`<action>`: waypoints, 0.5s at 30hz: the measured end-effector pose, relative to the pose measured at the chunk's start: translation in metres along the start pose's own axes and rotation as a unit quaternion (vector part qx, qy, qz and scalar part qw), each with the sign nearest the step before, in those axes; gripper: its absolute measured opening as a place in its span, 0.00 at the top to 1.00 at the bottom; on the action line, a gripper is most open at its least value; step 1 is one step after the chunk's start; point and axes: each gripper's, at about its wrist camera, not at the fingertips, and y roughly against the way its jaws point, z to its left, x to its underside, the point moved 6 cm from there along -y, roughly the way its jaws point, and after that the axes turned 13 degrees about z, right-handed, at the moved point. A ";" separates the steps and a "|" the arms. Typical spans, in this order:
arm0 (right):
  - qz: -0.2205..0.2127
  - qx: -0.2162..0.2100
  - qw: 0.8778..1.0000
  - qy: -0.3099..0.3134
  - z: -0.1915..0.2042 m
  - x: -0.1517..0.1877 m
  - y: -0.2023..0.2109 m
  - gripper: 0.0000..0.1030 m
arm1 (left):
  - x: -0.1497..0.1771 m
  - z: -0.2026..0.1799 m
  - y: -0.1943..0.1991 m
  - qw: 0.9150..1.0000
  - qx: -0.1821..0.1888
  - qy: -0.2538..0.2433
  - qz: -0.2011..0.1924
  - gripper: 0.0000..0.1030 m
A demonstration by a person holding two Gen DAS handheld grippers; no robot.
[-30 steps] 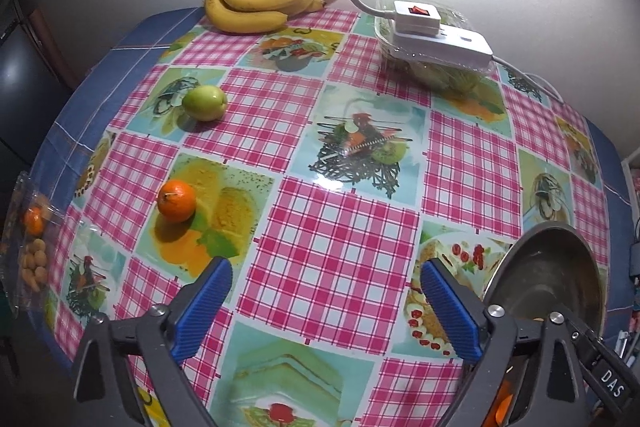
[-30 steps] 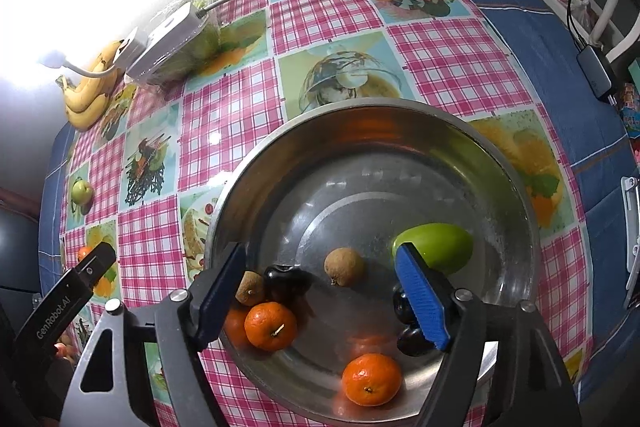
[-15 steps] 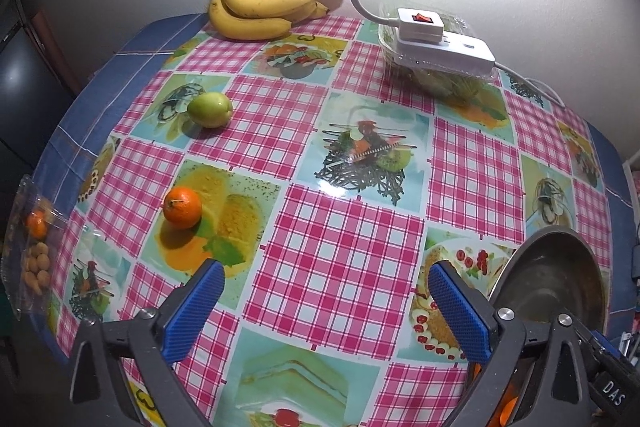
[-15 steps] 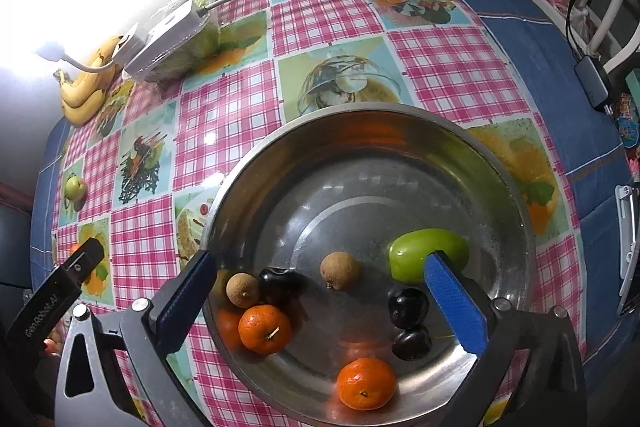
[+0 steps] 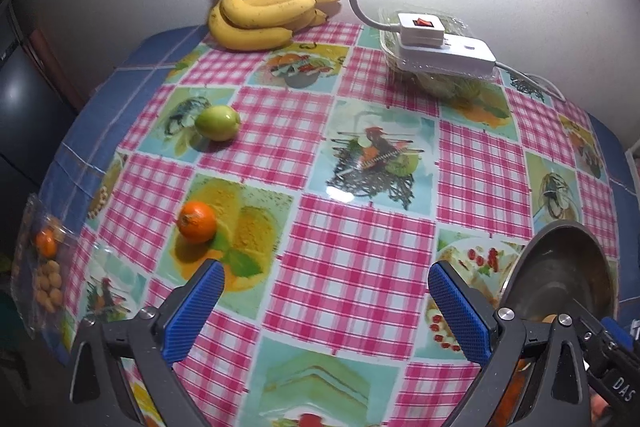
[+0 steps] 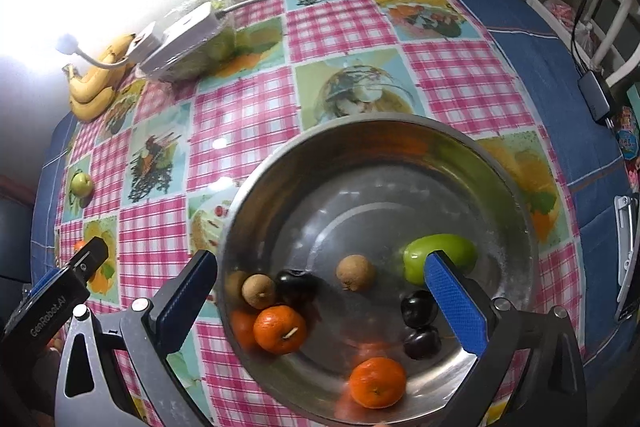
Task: Organize fruits
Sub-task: 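Move both grippers away from the bowl toward the tangerine and green mango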
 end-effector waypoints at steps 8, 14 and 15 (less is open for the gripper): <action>0.002 -0.017 0.999 0.032 0.034 0.004 -0.003 0.00 | -0.007 0.029 0.005 0.999 -0.037 -0.006 -0.013 0.00; 0.004 -0.024 0.997 0.070 0.066 0.011 -0.008 0.00 | -0.010 0.053 0.008 0.998 -0.059 -0.007 -0.020 0.00; 0.005 -0.026 0.997 0.075 0.072 0.012 -0.008 0.00 | -0.011 0.058 0.008 0.998 -0.060 -0.005 -0.020 0.00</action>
